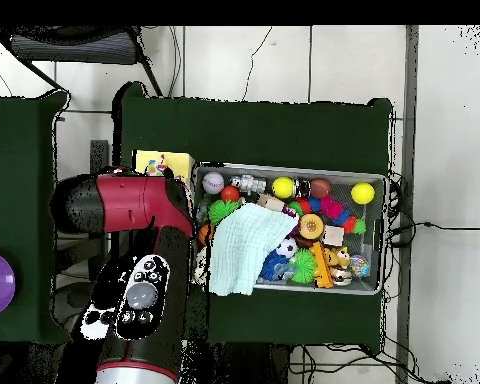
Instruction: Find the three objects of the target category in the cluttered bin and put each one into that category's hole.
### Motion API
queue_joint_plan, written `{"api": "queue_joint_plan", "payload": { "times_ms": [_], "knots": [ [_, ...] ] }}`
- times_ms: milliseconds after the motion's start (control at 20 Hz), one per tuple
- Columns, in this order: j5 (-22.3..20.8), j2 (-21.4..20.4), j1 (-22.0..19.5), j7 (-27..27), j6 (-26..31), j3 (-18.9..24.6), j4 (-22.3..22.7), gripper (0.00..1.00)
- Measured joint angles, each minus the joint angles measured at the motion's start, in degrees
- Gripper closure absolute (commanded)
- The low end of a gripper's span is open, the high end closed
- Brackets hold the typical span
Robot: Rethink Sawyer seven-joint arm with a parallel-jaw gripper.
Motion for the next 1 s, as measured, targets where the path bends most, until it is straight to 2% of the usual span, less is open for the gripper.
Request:
{"api": "queue_joint_plan", "payload": {
  "times_ms": [350, 1000],
  "knots": [
    [-0.02, -1.46, 0.00, 0.00, 0.09, -0.08, 0.02, 0.00],
    [-0.04, -7.26, 0.01, 0.00, 4.13, -1.85, 0.02, 0.00]
  ]
}}
